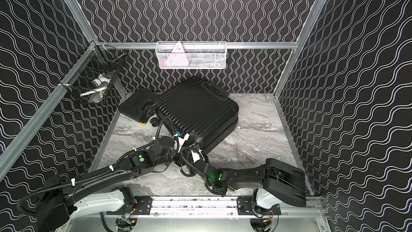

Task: Close the suitcase zippers
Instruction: Zip the zipper on the suitcase.

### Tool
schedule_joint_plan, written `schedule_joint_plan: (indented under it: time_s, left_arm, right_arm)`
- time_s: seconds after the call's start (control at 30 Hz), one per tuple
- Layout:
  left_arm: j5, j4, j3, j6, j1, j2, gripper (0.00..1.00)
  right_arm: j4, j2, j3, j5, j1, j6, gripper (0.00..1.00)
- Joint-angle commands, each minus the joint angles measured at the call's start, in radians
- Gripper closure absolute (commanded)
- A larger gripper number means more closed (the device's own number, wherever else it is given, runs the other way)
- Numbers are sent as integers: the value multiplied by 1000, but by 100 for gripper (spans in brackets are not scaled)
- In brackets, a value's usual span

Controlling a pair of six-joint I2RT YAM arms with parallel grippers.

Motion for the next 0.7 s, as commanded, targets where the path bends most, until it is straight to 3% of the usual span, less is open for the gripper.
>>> schedule_joint_plan:
  time_s: [0.0, 0.13, 0.53, 0.57, 0.67]
  left_arm:
    - [-14, 262, 18, -57, -1, 16, 100]
    - [18, 265, 28, -53, -3, 33, 100]
    - [130, 287, 56, -32, -9, 89, 100]
    - [146, 283, 63, -29, -9, 100, 99]
    - [195, 247, 95, 1, -12, 128, 81]
  right_arm:
    - [269, 22, 0, -283, 32, -89, 100]
    - [339, 68, 2, -281, 42, -99, 100]
    - [258, 67, 24, -166, 78, -140, 100]
    - [255, 55, 14, -149, 78, -139, 100]
    - [204, 2, -26, -65, 78, -124, 100]
